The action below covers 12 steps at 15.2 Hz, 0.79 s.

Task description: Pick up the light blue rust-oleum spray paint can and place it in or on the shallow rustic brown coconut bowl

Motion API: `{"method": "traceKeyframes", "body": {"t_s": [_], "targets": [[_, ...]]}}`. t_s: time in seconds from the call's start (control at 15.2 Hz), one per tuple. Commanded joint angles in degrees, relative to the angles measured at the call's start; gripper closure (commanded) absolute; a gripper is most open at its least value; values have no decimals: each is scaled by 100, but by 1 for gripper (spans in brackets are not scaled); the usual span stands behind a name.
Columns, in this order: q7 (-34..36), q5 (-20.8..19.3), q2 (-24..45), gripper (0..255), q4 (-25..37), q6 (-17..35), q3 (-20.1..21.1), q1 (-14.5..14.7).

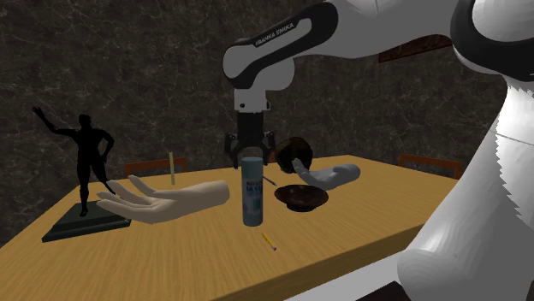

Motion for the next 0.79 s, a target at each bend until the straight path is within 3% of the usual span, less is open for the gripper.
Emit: {"method": "traceKeyframes", "body": {"t_s": [0.0,0.4,0.46,0.73], "targets": [[0,1,0,0,-70,71,3,1],[-1,1,1,0,-67,70,2,1],[-1,1,1,255,-67,70,2,1],[0,0,2,255,-66,70,3,1]]}}
